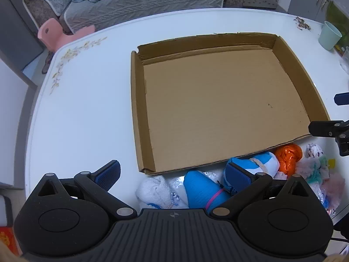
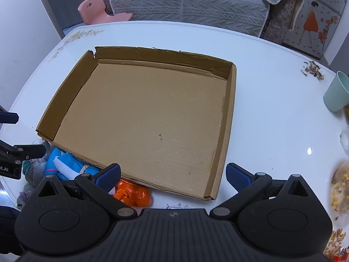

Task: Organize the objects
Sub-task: 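Lower both grippers toward the pile of bundles beside the tray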

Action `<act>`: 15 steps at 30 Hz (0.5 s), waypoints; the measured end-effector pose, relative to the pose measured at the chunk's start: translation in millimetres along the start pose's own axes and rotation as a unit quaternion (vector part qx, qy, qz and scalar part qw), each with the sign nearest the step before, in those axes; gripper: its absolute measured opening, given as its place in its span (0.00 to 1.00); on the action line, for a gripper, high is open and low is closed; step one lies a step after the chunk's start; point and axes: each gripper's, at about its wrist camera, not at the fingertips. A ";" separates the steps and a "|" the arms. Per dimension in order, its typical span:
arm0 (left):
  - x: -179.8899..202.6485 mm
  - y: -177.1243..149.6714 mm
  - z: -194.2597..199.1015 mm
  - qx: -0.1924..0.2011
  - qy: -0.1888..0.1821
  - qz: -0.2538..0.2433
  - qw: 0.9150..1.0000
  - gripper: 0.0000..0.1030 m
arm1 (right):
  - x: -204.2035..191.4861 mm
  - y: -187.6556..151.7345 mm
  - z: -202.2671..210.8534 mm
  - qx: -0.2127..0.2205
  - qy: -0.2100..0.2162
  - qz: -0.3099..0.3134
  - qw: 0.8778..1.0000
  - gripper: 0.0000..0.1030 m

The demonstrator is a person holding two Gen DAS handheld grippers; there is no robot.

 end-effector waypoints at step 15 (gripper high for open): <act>-6.2 -15.6 -8.5 -0.010 0.001 -0.010 1.000 0.99 | -1.7 -2.9 -1.1 -0.003 0.000 0.010 1.000 0.99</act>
Point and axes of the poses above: each gripper's, at about its wrist camera, not at the fingertips, and z roughly against the way its jaws point, x to its right, y to its top, and after that the axes turned 14 degrees about -z, right-handed
